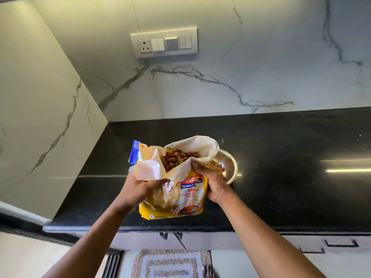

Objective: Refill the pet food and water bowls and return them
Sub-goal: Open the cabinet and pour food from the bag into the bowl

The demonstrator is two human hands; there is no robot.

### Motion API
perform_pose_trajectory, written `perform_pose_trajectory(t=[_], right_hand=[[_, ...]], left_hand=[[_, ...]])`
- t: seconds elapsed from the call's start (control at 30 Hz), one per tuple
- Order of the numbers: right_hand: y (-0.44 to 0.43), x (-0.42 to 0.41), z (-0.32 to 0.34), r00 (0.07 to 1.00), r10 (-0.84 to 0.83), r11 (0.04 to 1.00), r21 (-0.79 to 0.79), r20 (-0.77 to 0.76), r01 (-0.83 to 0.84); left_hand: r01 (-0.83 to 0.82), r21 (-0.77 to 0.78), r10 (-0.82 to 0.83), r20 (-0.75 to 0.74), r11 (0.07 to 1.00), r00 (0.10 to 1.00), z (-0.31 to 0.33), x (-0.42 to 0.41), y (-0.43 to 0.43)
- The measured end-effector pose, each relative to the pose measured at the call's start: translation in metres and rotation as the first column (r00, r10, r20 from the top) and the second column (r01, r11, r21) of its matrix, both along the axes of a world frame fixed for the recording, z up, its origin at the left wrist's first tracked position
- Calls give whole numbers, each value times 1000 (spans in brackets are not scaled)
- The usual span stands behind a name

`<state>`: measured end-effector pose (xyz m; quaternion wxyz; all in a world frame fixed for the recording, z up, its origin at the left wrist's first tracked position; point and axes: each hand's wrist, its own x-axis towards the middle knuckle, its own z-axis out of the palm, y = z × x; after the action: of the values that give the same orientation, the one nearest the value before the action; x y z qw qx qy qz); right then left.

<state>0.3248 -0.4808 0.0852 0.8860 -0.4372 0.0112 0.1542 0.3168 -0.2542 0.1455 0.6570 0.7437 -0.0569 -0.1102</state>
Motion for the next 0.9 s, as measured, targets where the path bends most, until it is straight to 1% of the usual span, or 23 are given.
perform_pose_trajectory(t=[0.13,0.23,0.47,0.67,0.77,0.9], right_hand=[[5,1,-23,997,24,999,44,-71,-21],[9,-2,-37,996,26,995,101,-84,-17],[22,-7,-69,982,-22,963,259,-188,71],[27,-12,-88,967,-57,936,325,-248,139],[29,-13,-92,965,-73,925,345,-250,159],[32,-13,-93,965,-78,903,392,-252,175]], left_hand=[[-46,42,46,14,998,999,-10,4,3],[-74,138,74,4,988,997,-15,13,5],[46,261,-56,31,964,998,-9,33,1],[136,394,-175,66,909,982,-7,48,-12],[178,446,-222,49,877,974,-7,56,-18],[189,519,-221,-1,833,975,-5,68,-26]])
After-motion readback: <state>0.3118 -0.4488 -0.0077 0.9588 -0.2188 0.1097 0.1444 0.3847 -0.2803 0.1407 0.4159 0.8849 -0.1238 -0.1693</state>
